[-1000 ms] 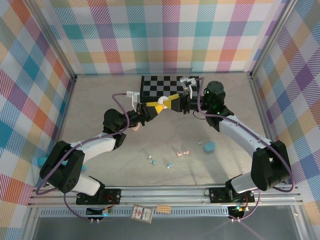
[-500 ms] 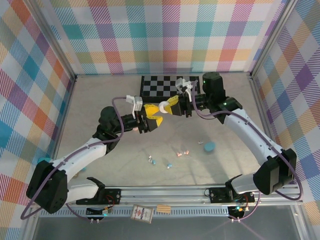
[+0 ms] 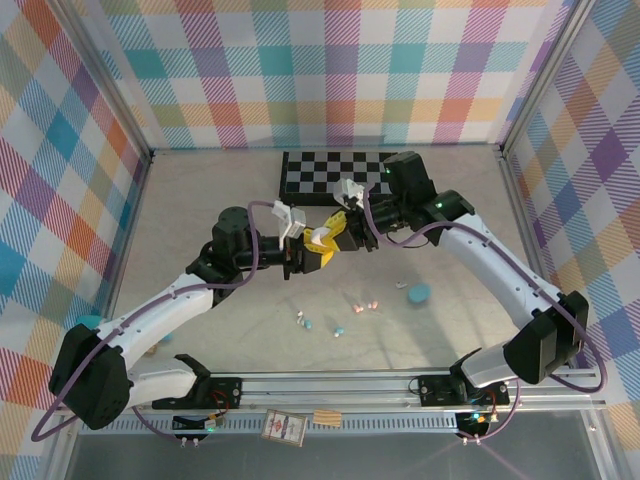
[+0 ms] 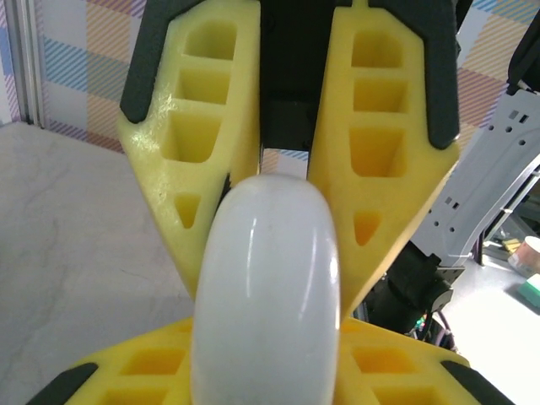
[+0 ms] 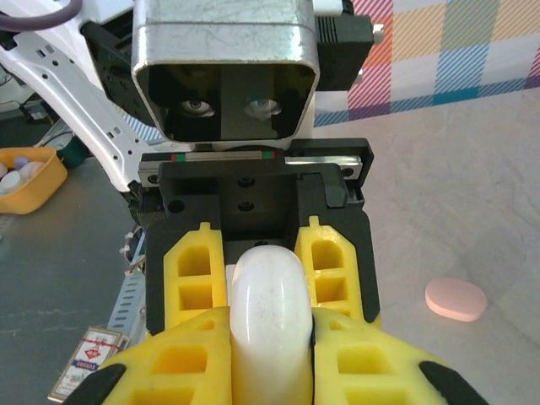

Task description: Insert wireless bluetooth earbuds into charging case

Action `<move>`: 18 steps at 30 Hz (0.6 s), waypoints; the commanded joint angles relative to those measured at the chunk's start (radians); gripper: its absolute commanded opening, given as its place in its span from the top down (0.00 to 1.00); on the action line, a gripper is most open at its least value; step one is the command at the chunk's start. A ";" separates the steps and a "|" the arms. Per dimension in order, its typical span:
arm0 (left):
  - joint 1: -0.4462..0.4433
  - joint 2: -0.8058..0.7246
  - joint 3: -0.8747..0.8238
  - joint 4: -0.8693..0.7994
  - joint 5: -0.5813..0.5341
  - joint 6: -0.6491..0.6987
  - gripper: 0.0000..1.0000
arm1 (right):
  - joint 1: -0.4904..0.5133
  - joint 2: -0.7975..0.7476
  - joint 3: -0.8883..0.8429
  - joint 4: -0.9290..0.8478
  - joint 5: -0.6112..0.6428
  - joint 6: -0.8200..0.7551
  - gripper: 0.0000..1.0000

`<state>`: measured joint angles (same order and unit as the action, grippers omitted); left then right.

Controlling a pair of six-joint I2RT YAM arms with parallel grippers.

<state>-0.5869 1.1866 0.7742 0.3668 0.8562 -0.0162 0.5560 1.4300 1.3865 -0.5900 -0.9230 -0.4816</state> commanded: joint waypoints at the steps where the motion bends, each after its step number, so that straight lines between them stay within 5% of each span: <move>1: -0.011 -0.030 0.040 -0.003 0.030 0.019 0.70 | 0.005 0.010 0.040 -0.061 -0.012 -0.067 0.84; 7: -0.016 -0.030 0.043 0.001 0.029 0.017 0.72 | 0.007 0.019 0.048 -0.088 -0.006 -0.080 0.84; 11: -0.017 -0.023 0.042 0.007 0.032 0.016 0.89 | 0.005 0.020 0.048 -0.083 -0.005 -0.074 0.82; 18: -0.022 -0.032 0.016 0.021 0.025 0.053 0.94 | 0.004 0.004 0.034 -0.005 0.096 0.014 0.54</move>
<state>-0.5945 1.1812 0.7826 0.3557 0.8612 -0.0025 0.5575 1.4372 1.4048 -0.6346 -0.8837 -0.5087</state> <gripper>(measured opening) 0.206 0.450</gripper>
